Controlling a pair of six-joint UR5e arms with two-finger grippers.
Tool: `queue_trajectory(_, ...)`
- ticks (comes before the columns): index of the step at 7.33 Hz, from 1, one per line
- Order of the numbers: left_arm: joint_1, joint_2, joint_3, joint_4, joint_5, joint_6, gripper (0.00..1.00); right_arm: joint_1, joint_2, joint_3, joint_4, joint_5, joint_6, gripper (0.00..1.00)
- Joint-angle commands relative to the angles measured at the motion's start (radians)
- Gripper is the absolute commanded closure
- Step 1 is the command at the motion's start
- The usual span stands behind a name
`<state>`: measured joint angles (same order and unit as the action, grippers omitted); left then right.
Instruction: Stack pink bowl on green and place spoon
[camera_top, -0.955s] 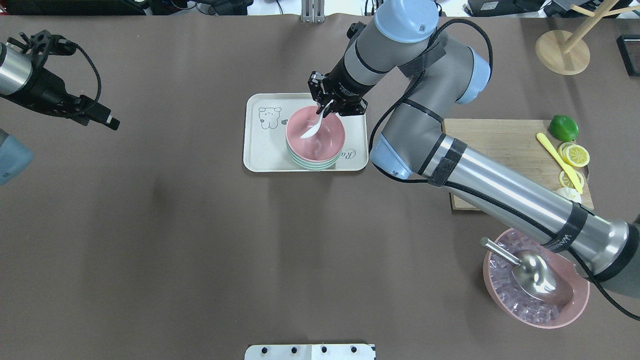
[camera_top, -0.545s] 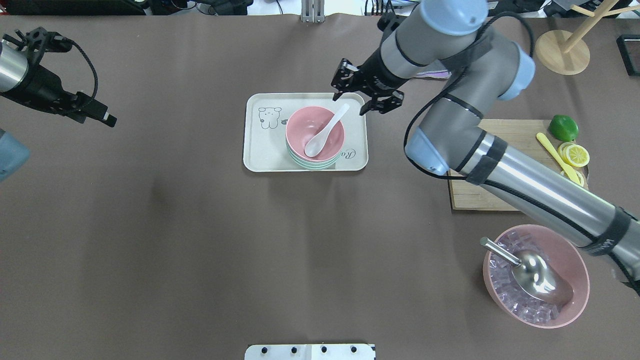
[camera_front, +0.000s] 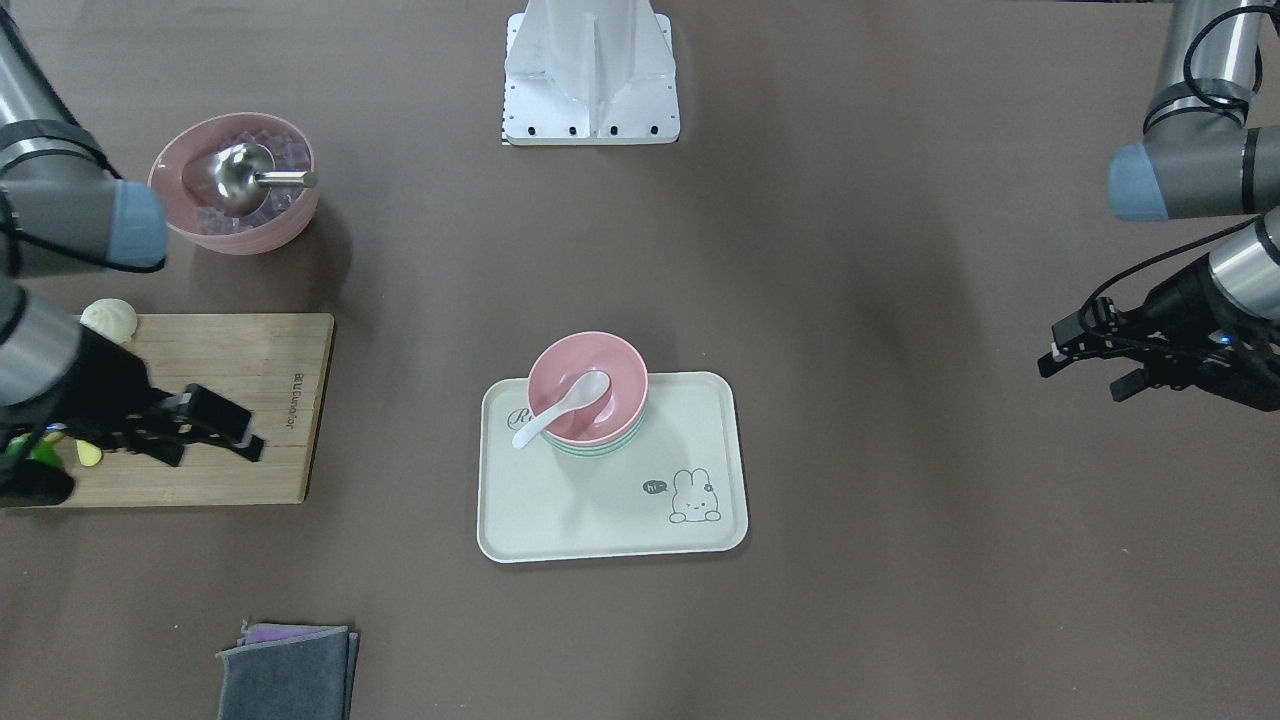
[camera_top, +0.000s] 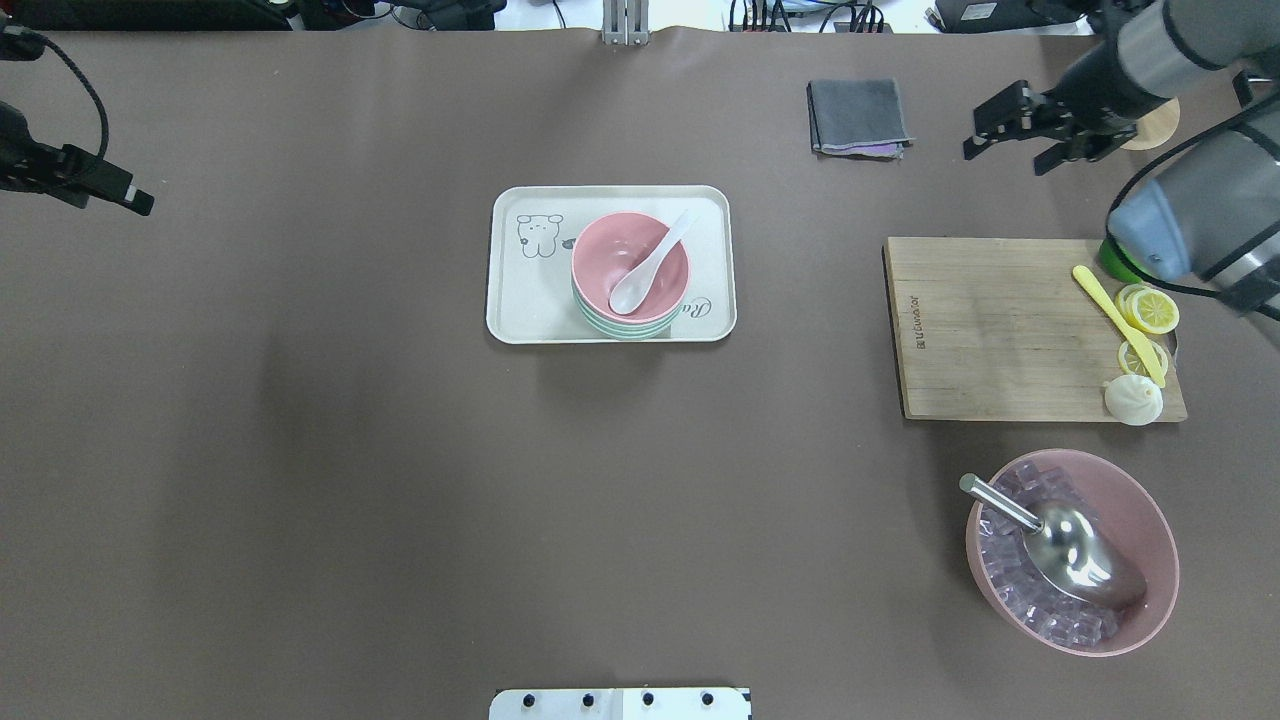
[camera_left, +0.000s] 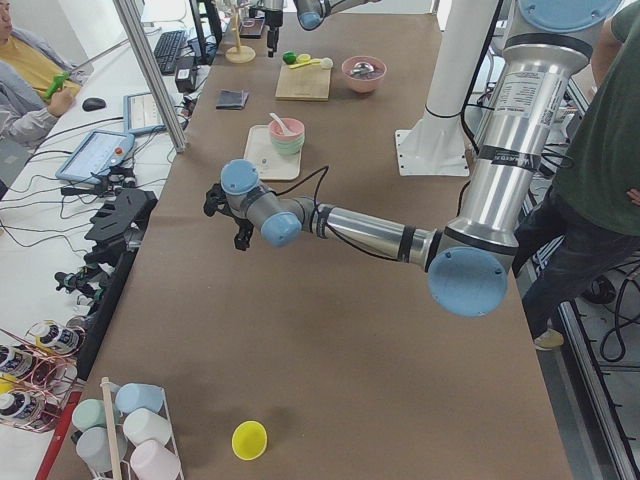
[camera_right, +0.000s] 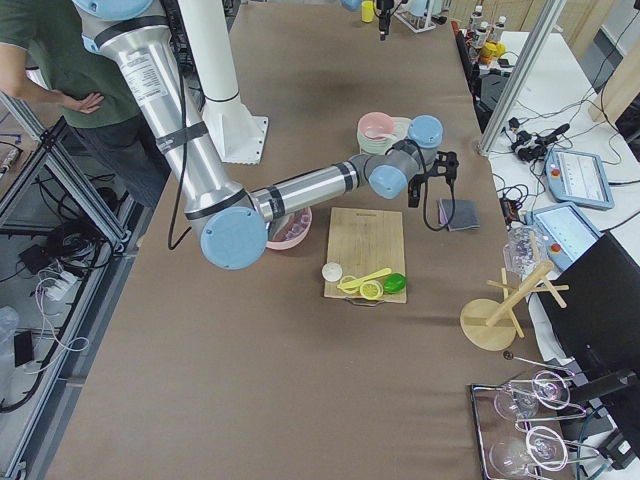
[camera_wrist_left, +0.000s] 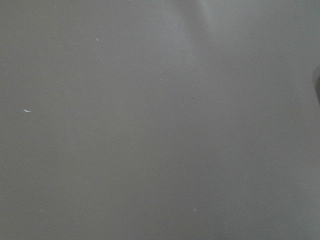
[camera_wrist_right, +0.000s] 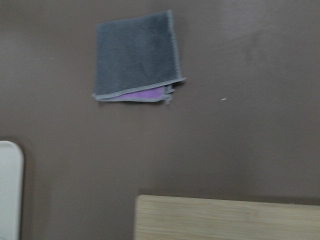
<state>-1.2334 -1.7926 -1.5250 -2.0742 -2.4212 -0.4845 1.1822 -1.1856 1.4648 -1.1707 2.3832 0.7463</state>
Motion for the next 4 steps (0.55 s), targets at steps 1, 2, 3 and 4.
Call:
queue_trajectory(1, -0.081, 0.021, 0.006, 0.139, 0.027, 0.165, 0.02, 0.126, -0.07, -0.003, -0.176, 0.008, -0.349, 0.0)
queue_trajectory(2, -0.148, 0.021, 0.005, 0.267, 0.027, 0.332, 0.02, 0.167, -0.074, -0.007, -0.241, 0.007, -0.426, 0.0)
queue_trajectory(3, -0.194, 0.047, 0.009, 0.319, 0.027, 0.46, 0.02, 0.215, -0.081, -0.006, -0.315, 0.01, -0.523, 0.0)
queue_trajectory(4, -0.202, 0.086, 0.008, 0.319, 0.03, 0.466, 0.02, 0.223, -0.116, -0.003, -0.322, -0.007, -0.569, 0.0)
